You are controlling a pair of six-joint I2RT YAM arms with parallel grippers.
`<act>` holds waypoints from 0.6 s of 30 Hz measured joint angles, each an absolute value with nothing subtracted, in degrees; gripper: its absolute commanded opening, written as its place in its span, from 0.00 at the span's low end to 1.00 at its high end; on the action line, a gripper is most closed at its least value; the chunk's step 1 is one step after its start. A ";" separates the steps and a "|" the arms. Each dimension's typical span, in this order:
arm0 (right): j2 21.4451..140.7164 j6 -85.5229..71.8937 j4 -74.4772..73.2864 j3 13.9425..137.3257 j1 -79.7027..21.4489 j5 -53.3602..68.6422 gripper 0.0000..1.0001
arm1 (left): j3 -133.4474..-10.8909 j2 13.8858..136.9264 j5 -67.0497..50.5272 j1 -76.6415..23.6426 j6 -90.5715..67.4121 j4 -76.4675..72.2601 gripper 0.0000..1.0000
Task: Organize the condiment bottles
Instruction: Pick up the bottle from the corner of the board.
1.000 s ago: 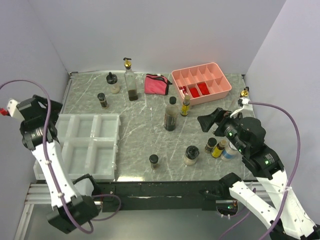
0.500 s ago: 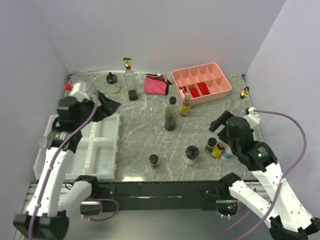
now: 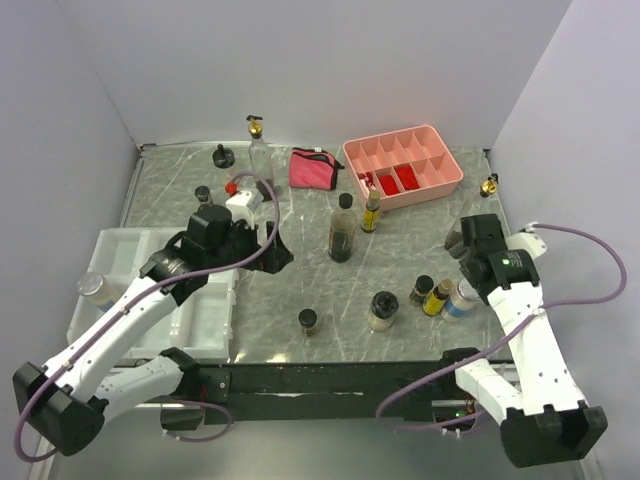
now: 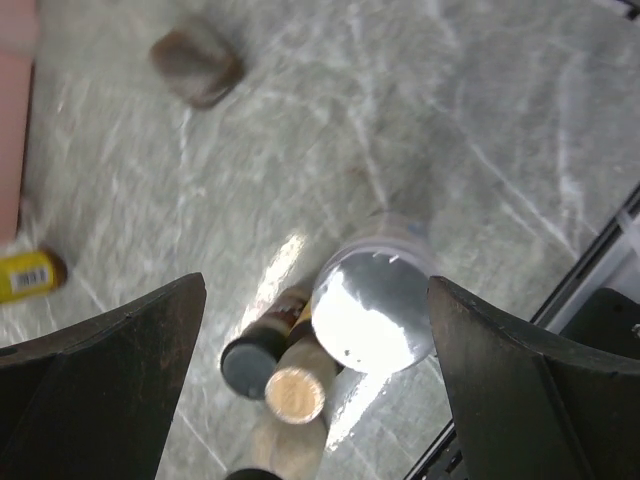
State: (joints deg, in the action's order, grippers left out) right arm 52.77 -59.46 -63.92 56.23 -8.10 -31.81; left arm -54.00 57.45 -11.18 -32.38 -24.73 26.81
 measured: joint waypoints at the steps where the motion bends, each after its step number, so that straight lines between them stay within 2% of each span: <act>1: 52.47 -59.09 -63.92 56.18 -5.85 -31.38 1.00 | -53.56 56.73 -10.41 -32.75 -24.40 26.96 0.99; 6: 51.51 -57.98 -64.01 56.12 -1.52 -30.06 1.00 | -52.56 52.21 -8.32 -33.21 -23.31 27.16 1.00; 18: 51.72 -59.37 -65.01 52.90 -0.71 -25.98 1.00 | -51.86 48.34 -3.25 -33.21 -23.22 26.57 0.99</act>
